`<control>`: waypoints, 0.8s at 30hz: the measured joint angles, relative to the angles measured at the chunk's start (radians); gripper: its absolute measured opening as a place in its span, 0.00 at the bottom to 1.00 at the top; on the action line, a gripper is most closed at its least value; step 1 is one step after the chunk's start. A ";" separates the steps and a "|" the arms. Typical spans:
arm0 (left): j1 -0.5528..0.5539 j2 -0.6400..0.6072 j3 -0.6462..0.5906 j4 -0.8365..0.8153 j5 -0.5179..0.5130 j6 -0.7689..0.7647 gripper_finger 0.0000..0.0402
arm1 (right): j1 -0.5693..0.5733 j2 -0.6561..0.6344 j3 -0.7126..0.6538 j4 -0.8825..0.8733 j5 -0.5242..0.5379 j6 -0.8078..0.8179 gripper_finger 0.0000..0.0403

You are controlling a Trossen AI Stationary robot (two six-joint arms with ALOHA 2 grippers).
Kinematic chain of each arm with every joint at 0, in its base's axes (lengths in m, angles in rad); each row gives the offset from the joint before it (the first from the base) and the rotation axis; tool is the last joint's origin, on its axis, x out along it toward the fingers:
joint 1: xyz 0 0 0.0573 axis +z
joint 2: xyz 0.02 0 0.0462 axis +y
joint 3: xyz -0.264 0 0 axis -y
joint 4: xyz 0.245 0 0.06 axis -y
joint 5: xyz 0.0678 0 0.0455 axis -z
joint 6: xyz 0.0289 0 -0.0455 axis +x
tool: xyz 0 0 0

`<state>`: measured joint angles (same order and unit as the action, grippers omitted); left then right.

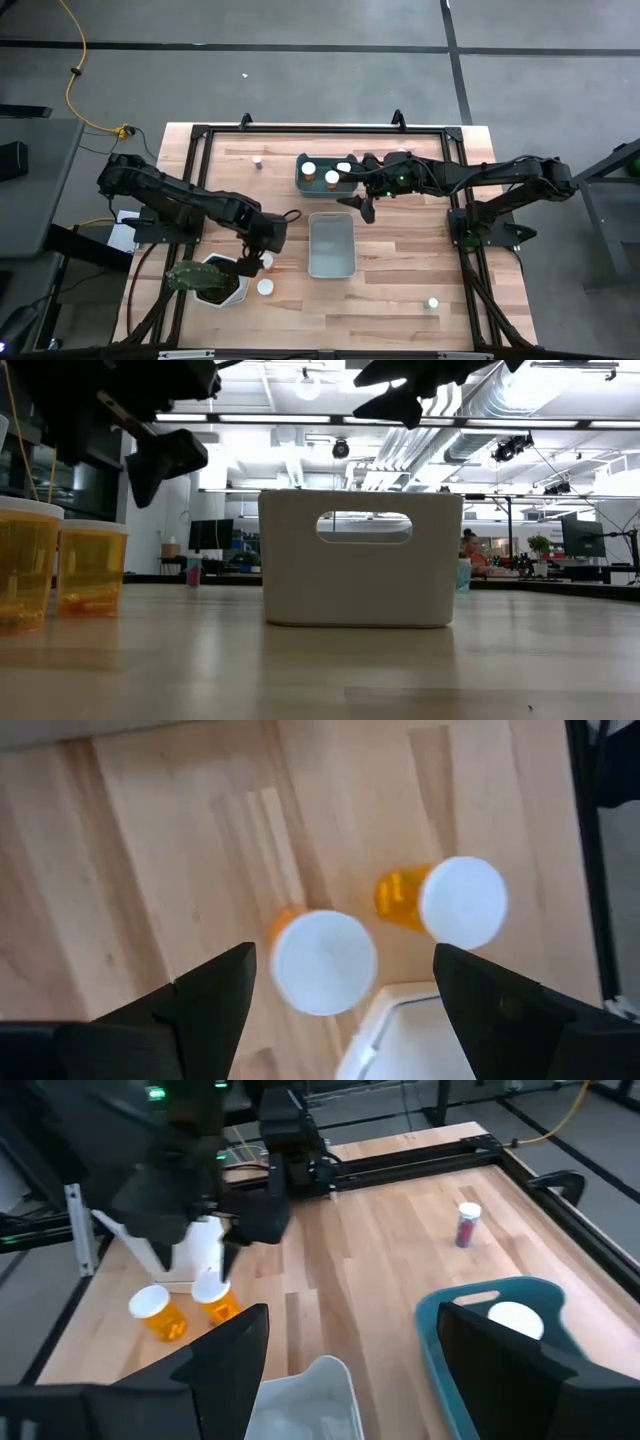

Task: Pick and place medicine bottles into bin by pill shape (circle, oval)
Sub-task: Put the orange capsule bottle into the blue bin

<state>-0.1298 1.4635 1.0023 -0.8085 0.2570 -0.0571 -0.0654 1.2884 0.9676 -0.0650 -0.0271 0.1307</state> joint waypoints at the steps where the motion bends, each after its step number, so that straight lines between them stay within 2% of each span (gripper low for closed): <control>1: -0.010 0.000 0.000 0.000 -0.009 -0.022 0.73 | 0.000 0.000 0.000 -0.001 0.005 0.000 0.70; 9: -0.043 0.000 0.000 0.000 -0.131 -0.150 0.73 | 0.000 0.000 0.000 -0.002 0.008 0.001 0.70; 19: -0.049 0.003 0.000 0.000 -0.130 -0.154 0.73 | 0.000 0.000 0.000 -0.002 0.007 0.001 0.70; 24: -0.049 0.046 0.000 0.006 -0.120 -0.229 0.73 | 0.000 0.000 0.000 -0.004 0.007 0.001 0.70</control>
<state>-0.1787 1.5090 1.0023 -0.8022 0.1368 -0.2865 -0.0658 1.2884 0.9680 -0.0688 -0.0200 0.1312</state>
